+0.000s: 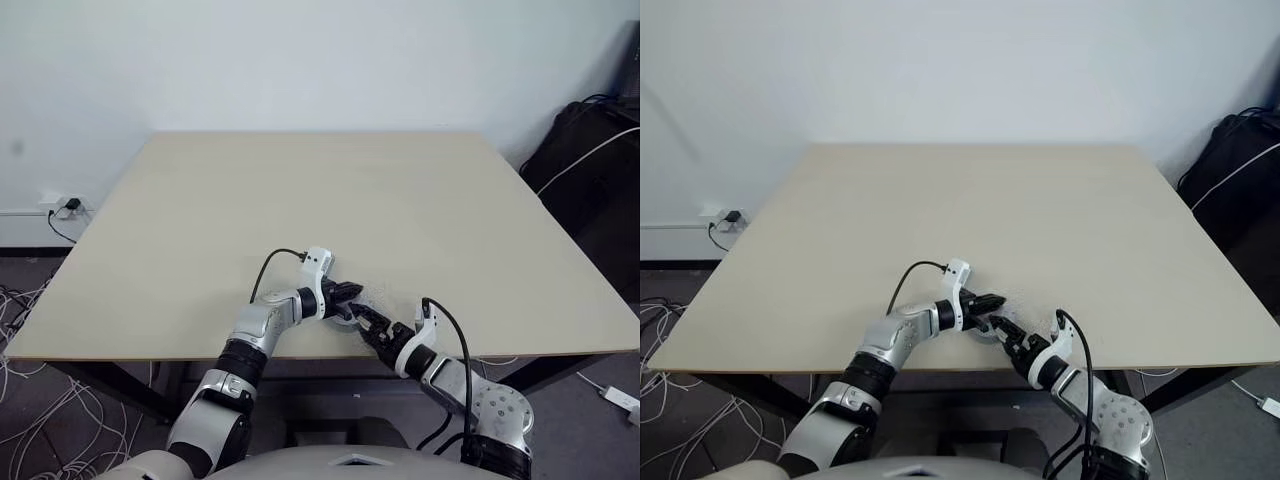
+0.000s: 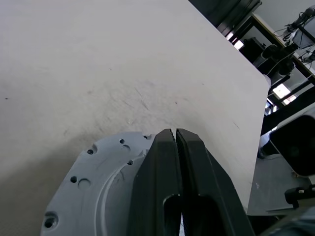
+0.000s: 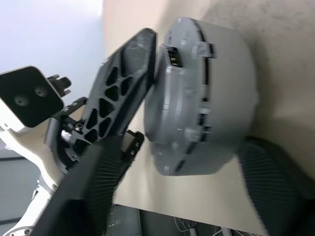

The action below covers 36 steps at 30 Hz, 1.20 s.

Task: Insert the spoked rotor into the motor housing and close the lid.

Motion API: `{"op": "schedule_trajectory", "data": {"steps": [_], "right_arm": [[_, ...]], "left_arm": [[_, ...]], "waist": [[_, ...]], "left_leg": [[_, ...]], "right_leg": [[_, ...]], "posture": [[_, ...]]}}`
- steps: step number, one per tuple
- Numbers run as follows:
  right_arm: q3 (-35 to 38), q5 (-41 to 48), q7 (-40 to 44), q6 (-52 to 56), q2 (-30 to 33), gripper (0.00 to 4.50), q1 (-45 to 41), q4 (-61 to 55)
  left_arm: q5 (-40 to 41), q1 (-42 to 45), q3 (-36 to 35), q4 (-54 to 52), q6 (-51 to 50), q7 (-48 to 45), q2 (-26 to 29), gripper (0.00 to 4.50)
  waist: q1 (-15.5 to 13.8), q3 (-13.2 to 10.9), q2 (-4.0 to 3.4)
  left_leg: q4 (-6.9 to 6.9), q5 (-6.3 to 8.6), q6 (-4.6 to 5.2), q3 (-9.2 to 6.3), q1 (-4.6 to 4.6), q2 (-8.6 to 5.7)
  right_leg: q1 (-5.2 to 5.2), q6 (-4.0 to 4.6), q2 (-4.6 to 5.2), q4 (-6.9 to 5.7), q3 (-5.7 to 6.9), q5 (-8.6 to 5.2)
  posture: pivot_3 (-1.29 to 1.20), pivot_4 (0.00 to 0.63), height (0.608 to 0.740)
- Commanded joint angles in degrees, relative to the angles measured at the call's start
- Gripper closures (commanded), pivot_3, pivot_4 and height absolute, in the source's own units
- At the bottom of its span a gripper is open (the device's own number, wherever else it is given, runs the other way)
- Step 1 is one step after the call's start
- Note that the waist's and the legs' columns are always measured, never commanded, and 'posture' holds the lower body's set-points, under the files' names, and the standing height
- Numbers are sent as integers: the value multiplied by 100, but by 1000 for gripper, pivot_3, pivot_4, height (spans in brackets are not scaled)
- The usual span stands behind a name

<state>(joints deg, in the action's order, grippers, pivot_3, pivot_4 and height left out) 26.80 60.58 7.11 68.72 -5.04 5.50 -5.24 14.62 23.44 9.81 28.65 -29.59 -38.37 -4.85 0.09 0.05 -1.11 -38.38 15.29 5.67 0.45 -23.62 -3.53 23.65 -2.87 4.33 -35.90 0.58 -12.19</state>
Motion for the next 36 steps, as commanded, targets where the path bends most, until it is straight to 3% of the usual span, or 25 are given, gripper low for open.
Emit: {"op": "schedule_trajectory", "data": {"steps": [1,5,6,20,36], "right_arm": [[-153,313,127,-186,-139,1889,-134,-188],[-172,345,108,-232,-130,3173,-90,-200],[-179,364,97,-243,-129,3303,-74,-207],[-316,520,22,-311,-42,3306,204,-277],[-440,593,-60,-616,30,3306,272,-280]], "left_arm": [[-81,-106,132,27,-155,18,-3,4363],[-76,-139,129,-6,-172,14,31,4363],[-74,-153,121,-22,-181,16,47,4363],[-34,-352,39,-266,-248,61,141,4363],[118,-959,-236,-1105,-348,223,761,4363]], "waist": [[-2,0,0],[-6,3,-3],[-9,3,-4],[-17,9,-14],[-19,17,-26]], "left_leg": [[0,0,0,0,0,0],[2,0,0,0,1,0],[4,0,0,0,2,0],[12,0,0,1,2,0],[18,0,0,1,7,0]], "right_leg": [[0,0,0,0,0,0],[-1,-2,0,2,0,1],[-3,-2,0,4,1,0],[-1,-1,2,7,1,-2],[-2,14,3,6,0,-11]], "posture": [[0,0,740],[0,0,740],[0,0,740],[0,0,740],[0,0,740]]}}
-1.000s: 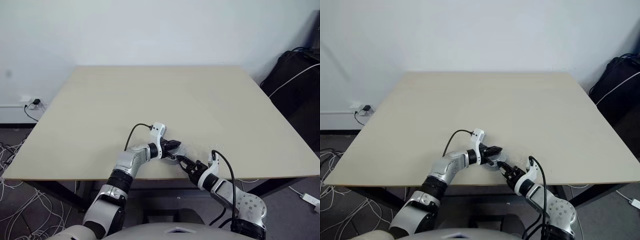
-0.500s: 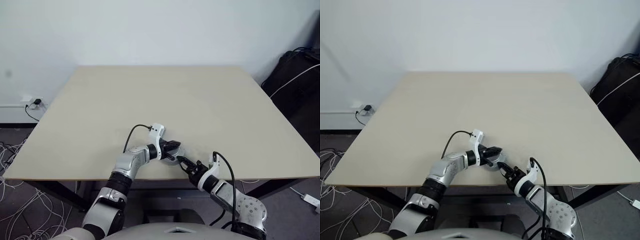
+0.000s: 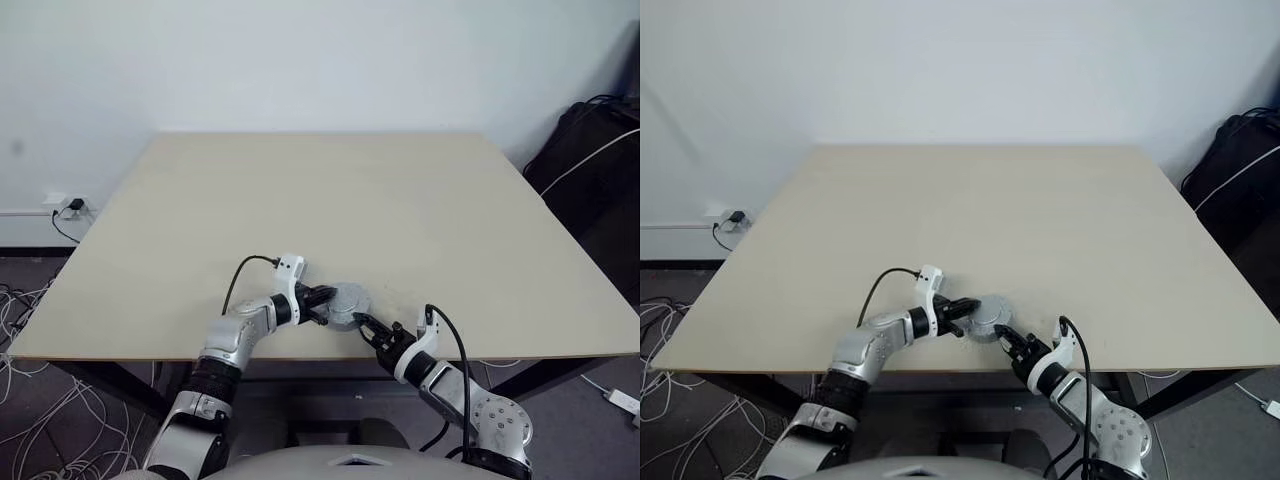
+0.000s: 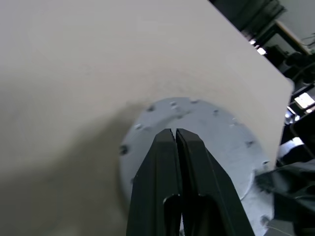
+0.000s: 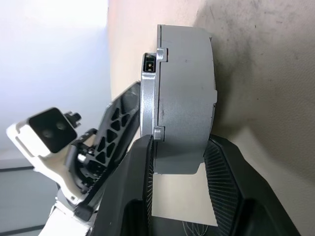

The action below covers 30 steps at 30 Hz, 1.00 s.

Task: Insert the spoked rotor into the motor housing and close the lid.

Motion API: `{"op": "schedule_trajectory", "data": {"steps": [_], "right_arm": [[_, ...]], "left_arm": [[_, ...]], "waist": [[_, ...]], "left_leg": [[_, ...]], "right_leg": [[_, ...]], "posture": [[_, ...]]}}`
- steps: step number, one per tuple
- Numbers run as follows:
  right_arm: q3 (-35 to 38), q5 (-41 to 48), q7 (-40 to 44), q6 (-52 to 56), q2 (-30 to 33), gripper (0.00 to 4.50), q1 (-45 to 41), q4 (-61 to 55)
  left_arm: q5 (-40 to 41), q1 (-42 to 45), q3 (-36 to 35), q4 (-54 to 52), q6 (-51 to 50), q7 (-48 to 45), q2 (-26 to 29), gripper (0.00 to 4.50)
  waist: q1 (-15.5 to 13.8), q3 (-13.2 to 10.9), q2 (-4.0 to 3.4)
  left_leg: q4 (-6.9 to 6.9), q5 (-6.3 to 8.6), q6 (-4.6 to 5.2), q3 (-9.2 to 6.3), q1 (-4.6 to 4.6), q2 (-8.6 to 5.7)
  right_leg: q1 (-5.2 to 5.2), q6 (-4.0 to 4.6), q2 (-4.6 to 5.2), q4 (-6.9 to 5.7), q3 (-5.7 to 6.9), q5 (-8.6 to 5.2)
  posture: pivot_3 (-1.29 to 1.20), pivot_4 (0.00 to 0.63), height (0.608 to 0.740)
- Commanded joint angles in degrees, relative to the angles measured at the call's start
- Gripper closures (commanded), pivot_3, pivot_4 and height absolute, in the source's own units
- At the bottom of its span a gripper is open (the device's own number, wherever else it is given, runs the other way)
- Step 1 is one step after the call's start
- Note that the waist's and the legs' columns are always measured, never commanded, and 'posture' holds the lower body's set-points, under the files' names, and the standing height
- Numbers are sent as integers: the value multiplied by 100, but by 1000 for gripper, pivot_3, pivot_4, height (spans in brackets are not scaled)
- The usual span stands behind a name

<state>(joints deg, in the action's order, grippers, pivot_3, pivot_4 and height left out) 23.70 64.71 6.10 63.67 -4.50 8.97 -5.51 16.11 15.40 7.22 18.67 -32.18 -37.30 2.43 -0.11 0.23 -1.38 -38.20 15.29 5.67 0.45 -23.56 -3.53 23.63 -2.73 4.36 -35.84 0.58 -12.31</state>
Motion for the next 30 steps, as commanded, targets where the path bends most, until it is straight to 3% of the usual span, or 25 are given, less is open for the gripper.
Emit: {"op": "schedule_trajectory", "data": {"steps": [1,10,17,20,30], "right_arm": [[-135,186,44,-119,-22,3306,-66,-260],[-136,454,125,-238,4,3306,6,-323],[-126,753,163,-348,-18,3306,-16,-424],[-149,897,130,-391,2,3306,-81,-487],[-305,1198,11,-521,101,3306,-248,-637]], "left_arm": [[-26,-214,-12,-187,13,164,25,4363],[199,-1003,-590,-1156,1211,791,-288,4363],[1949,-1416,-1500,-1873,-293,1015,-647,4363],[2570,-1718,-1662,-2206,-702,1042,-805,3765],[3987,-2292,-1763,-2367,-1550,1484,-1101,411]], "waist": [[4,-1,-3],[-11,-23,1],[-15,-42,-1],[-7,-56,8],[-9,-76,18]], "left_leg": [[1,0,0,0,0,0],[10,0,-1,6,-8,0],[10,0,0,8,-12,0],[11,0,0,9,-11,0],[11,0,-1,8,-9,0]], "right_leg": [[0,0,0,0,0,0],[12,4,3,2,-5,-2],[15,7,3,4,-3,-4],[16,-1,1,3,-3,-8],[14,5,0,3,-2,-12]], "posture": [[0,0,740],[0,0,740],[0,0,740],[0,0,740],[0,0,740]]}}
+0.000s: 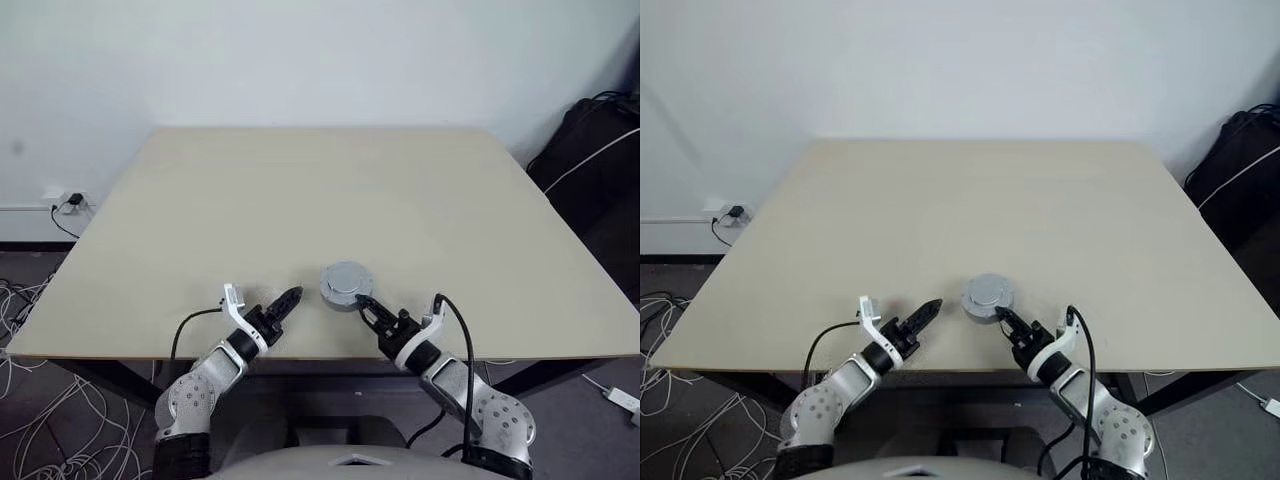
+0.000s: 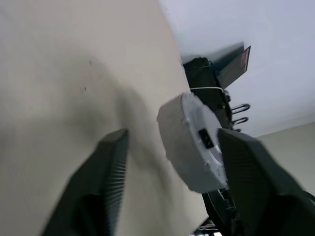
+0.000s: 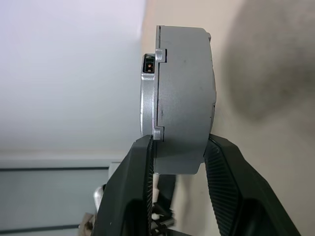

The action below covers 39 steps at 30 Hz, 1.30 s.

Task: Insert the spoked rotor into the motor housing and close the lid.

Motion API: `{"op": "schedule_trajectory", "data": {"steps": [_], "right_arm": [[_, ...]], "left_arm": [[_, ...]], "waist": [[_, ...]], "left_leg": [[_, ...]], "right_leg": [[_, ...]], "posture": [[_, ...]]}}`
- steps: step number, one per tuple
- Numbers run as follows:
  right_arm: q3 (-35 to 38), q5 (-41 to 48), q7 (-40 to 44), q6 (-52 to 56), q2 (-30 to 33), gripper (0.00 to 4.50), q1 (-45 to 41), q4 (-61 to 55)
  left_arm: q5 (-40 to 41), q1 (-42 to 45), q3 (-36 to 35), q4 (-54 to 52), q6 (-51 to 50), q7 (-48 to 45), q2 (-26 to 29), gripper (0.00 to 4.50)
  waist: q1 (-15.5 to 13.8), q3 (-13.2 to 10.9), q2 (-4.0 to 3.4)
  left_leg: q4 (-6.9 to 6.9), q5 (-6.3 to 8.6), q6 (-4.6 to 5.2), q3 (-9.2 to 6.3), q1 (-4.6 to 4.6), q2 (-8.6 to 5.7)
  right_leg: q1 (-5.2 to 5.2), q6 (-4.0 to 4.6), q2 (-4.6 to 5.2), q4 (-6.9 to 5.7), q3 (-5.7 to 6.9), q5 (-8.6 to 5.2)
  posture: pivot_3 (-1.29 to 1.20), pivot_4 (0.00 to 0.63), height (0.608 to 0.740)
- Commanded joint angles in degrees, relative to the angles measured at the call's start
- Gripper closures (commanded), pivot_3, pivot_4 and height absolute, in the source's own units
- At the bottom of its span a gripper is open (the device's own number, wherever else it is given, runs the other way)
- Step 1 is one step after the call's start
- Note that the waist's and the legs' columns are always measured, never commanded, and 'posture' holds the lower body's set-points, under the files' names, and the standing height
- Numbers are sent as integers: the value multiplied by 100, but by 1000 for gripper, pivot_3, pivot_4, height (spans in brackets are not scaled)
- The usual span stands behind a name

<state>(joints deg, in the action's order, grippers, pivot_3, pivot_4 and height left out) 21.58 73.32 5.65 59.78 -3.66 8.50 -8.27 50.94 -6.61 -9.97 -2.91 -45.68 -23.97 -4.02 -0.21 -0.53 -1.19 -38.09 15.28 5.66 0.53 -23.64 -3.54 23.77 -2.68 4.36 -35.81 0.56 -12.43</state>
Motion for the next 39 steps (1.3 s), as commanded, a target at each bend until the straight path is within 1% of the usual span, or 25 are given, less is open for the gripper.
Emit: {"op": "schedule_trajectory", "data": {"steps": [1,2,10,21,33,36,37,38,39], "right_arm": [[-105,353,45,-149,29,3306,-220,-361],[-120,374,30,-168,45,3306,-249,-360],[-342,520,-105,-74,214,3306,-310,-377],[-739,976,-352,22,445,3306,-166,-619],[-1146,1438,-587,35,802,3306,43,-702],[-1227,1502,-627,49,861,3306,42,-704],[-1249,1522,-635,43,882,3306,46,-704],[-1261,1537,-643,28,898,3306,49,-701],[-1270,1546,-653,6,913,3306,52,-694]], "left_arm": [[647,-121,-60,-185,-252,210,-485,98],[829,-150,-82,-152,-291,228,-533,0],[1388,-255,145,-42,-184,175,-648,0],[1578,-230,471,241,-173,220,-601,0],[1667,-292,552,231,-13,178,-636,0],[1735,-303,566,234,12,171,-630,585],[1751,-309,576,227,29,154,-624,975],[1766,-317,582,216,48,143,-622,1210],[1782,-327,587,206,64,136,-619,1585]], "waist": [[1,0,0],[1,0,0],[-3,-1,1],[-4,-1,1],[-14,-2,2],[-23,-2,3],[-26,-2,3],[-28,-3,3],[-31,-3,3]], "left_leg": [[0,0,0,0,1,0],[0,0,0,0,1,0],[0,-1,-2,1,1,-1],[1,-2,-3,0,1,-1],[0,-2,-3,1,0,-1],[-1,-2,-3,1,0,-1],[0,-2,-3,1,0,-1],[0,-2,-3,1,0,-1],[0,-2,-3,1,0,-1]], "right_leg": [[0,0,-1,0,0,0],[0,0,-1,0,0,0],[0,2,-1,0,-2,-1],[1,4,-1,0,-2,-2],[0,5,1,1,-2,-3],[-1,5,1,1,-2,-3],[-1,5,0,1,-2,-3],[0,5,0,1,-2,-3],[0,5,0,1,-2,-3]], "posture": [[0,0,740],[0,0,740],[0,0,740],[0,0,740],[0,0,740],[0,0,740],[0,0,740],[0,0,740],[0,0,740]]}}
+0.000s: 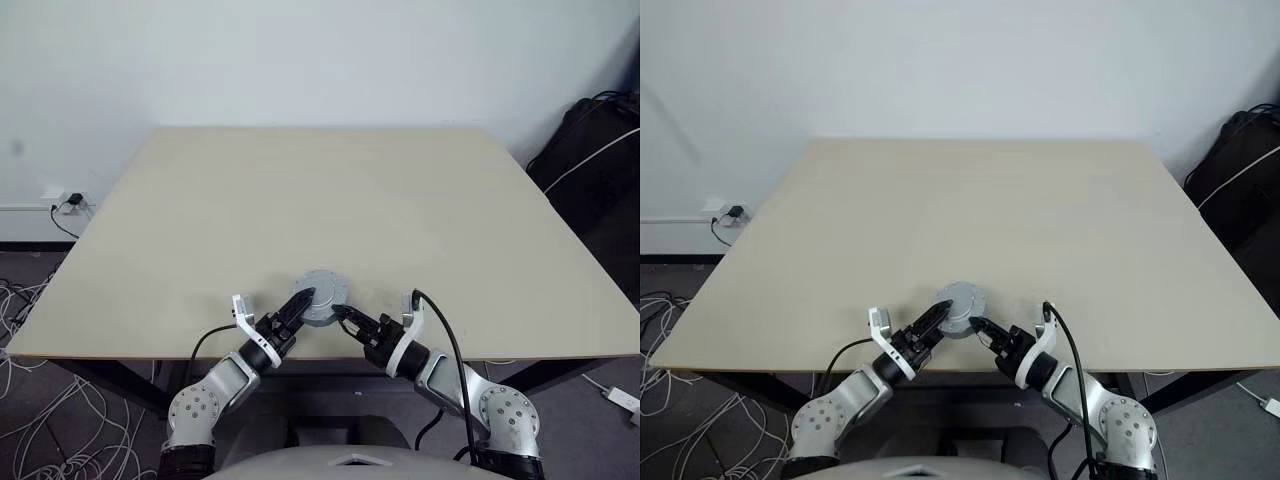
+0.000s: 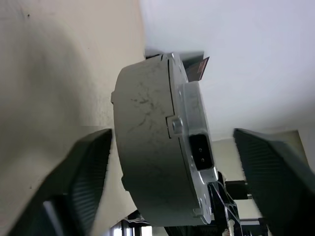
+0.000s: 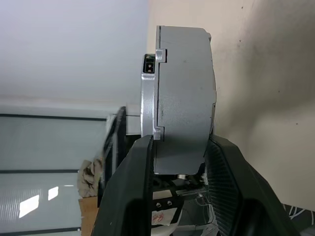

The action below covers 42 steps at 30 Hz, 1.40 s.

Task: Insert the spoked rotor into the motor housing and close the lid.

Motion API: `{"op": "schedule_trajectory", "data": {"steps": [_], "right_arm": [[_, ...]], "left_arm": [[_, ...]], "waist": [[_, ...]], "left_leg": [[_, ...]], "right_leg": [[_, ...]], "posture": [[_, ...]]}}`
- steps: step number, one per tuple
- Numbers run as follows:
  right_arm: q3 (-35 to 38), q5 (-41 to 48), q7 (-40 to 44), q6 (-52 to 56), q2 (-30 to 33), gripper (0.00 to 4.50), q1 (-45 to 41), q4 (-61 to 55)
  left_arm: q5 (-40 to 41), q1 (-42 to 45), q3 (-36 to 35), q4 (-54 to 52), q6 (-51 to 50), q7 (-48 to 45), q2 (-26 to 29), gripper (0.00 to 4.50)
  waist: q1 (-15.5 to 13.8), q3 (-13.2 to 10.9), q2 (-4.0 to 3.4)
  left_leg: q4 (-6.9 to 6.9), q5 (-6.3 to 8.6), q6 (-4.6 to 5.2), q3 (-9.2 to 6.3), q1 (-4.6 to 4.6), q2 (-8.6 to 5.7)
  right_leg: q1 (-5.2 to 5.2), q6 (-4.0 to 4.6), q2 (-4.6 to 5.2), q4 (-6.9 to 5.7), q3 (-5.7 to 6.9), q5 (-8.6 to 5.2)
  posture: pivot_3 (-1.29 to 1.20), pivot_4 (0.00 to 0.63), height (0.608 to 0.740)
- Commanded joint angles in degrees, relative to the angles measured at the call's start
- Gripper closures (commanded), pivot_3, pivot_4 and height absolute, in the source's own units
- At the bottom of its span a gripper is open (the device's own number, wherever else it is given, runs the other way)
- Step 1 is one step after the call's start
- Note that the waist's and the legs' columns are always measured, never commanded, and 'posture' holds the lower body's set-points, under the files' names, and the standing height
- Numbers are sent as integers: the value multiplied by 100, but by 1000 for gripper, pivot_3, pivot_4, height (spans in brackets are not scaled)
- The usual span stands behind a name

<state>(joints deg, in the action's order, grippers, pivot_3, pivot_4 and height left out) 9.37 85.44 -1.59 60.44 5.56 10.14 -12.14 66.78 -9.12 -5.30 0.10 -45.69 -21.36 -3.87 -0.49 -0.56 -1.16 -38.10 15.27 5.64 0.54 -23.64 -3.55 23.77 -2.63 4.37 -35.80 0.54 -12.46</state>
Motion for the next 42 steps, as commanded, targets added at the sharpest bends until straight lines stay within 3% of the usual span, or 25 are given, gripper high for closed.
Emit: {"op": "schedule_trajectory", "data": {"steps": [1,3,14,24,27,42], "right_arm": [[-50,339,57,-86,5,3306,-110,-296],[-61,359,30,-116,42,3306,-112,-273],[-279,-234,366,-391,332,3306,-102,-561],[-85,-353,670,-644,655,74,12,-940],[-25,-560,661,-848,701,0,79,-1006],[-1209,-4684,1389,-3035,1078,0,559,-1519]], "left_arm": [[213,-85,120,-99,76,-124,-634,1917],[259,-86,138,-90,102,-103,-624,2217],[358,-39,219,-36,184,-69,-554,2221],[66,207,176,-119,806,37,-535,2335],[9,392,115,-84,968,73,-526,2359],[-780,2574,-959,1935,2597,756,-541,2365]], "waist": [[-17,-2,3],[-27,-1,2],[-41,-2,5],[-57,-2,5],[-71,-4,12],[-195,-11,52]], "left_leg": [[0,0,0,0,0,0],[-1,0,0,0,0,0],[-6,0,1,0,0,0],[-8,0,1,0,0,0],[-10,0,1,1,0,0],[-31,-11,-15,-2,3,-2]], "right_leg": [[0,0,0,0,0,0],[0,0,0,0,1,0],[-3,0,0,0,2,0],[-5,0,0,0,3,0],[-6,0,0,0,3,0],[-13,-10,-19,-6,5,9]], "posture": [[0,0,740],[0,0,740],[0,0,740],[0,0,740],[0,0,740],[0,0,740]]}}
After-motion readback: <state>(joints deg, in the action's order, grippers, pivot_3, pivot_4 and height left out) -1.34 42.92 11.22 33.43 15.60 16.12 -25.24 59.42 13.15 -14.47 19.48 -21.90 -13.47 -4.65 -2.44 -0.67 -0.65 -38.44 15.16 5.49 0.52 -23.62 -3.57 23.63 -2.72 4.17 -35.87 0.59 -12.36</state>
